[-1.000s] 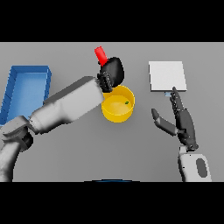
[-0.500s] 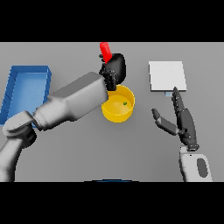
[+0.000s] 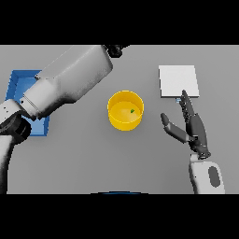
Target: Pick up the red beaker and tilt it to pour out 1 green nut into yellow bowl. Pick up the yellow bowl and place it on the metallic measuring scale.
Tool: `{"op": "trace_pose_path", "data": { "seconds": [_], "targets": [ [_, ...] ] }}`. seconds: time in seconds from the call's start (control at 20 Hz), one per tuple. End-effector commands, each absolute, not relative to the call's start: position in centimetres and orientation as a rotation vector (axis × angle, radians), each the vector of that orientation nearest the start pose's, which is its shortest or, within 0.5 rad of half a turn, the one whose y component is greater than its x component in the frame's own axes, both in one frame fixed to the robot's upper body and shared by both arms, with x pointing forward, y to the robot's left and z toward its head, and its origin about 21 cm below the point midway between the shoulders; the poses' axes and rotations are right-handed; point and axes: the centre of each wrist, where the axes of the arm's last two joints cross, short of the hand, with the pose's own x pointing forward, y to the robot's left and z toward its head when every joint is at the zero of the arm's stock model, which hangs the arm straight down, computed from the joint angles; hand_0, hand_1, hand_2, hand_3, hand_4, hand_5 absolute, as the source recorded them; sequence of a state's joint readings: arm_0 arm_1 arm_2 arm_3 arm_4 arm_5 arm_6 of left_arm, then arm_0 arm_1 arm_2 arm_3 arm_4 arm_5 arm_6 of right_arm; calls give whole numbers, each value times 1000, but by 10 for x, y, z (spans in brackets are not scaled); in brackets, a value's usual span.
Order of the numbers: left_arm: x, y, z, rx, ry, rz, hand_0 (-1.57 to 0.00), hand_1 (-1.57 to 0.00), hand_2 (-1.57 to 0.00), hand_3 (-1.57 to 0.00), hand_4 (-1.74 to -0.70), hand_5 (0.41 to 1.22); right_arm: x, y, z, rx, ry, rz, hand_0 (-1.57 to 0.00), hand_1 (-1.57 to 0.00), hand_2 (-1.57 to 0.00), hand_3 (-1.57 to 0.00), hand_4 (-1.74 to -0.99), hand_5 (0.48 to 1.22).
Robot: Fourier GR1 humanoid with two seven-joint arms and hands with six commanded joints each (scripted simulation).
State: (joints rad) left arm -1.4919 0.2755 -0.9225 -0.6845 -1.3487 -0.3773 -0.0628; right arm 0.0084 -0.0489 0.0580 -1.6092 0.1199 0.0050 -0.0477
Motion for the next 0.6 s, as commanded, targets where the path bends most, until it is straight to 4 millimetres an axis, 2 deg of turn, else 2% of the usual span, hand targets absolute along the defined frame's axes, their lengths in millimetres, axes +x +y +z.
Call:
{"op": "trace_pose_path", "data": {
  "seconds": [0.0, 0.15, 0.2, 0.25, 0.3, 0.45, 0.55],
  "targets": [
    [436, 32, 258, -1800, 947, 2405, -1571, -1416, -1407, -1284, -1631, 1205, 243, -228, 9, -84, -1661, 192, 1, 1, 1, 1, -1241, 626],
    [449, 52, 320, -2055, 1102, 2369, -1571, -1492, -1487, -1424, -1553, 1213, 246, -224, 7, -69, -1644, 195, 1, 1, 1, 1, -1266, 639],
    [451, 57, 329, -2081, 1145, 2384, -1571, -1508, -1504, -1453, -1537, 1214, 246, -224, 8, -64, -1653, 195, 1, 1, 1, 1, -1274, 642],
    [458, 78, 343, -2152, 1274, 2425, -1571, -1520, -1517, -1477, -1578, 1216, 247, -229, 9, -74, -1654, 200, 1, 1, 1, 1, -1281, 644],
    [466, 110, 356, -2286, 1458, 2463, -1571, -1530, -1528, -1445, -1611, 1217, 245, -228, 7, -75, -1649, 214, 1, 1, 1, 1, -1292, 645],
    [480, 177, 352, -2464, 1957, 2471, -1571, -1550, -1549, -1440, -1674, 1219, 249, -228, 11, -68, -1674, 237, 1, 1, 1, 1, -1313, 652],
    [482, 211, 348, -2557, 2171, 2368, -1571, -1558, -1557, -1393, -1698, 1220, 251, -228, 11, -77, -1676, 255, 1, 1, 1, 1, -1307, 651]
  ]
}}
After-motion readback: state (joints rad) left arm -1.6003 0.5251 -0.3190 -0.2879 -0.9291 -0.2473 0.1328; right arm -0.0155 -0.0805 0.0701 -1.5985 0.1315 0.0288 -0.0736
